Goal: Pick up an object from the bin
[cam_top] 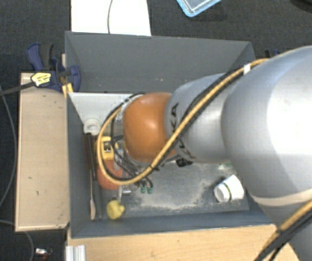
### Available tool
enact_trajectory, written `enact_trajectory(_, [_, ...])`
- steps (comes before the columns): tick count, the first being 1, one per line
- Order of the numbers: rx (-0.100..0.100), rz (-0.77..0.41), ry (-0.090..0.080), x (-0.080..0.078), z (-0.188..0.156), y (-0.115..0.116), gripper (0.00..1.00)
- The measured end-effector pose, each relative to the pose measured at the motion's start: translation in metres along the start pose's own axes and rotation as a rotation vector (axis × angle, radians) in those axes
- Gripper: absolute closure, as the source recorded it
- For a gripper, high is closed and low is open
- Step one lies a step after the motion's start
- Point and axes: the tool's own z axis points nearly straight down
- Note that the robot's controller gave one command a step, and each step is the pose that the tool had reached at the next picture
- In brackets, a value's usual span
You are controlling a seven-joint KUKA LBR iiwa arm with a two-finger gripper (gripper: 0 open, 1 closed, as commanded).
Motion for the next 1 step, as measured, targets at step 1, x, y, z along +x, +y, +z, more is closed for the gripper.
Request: enact_trajectory(1, [-0.004,0.089,-0.003,-0.0081,0.0041,-0.0279,0.00])
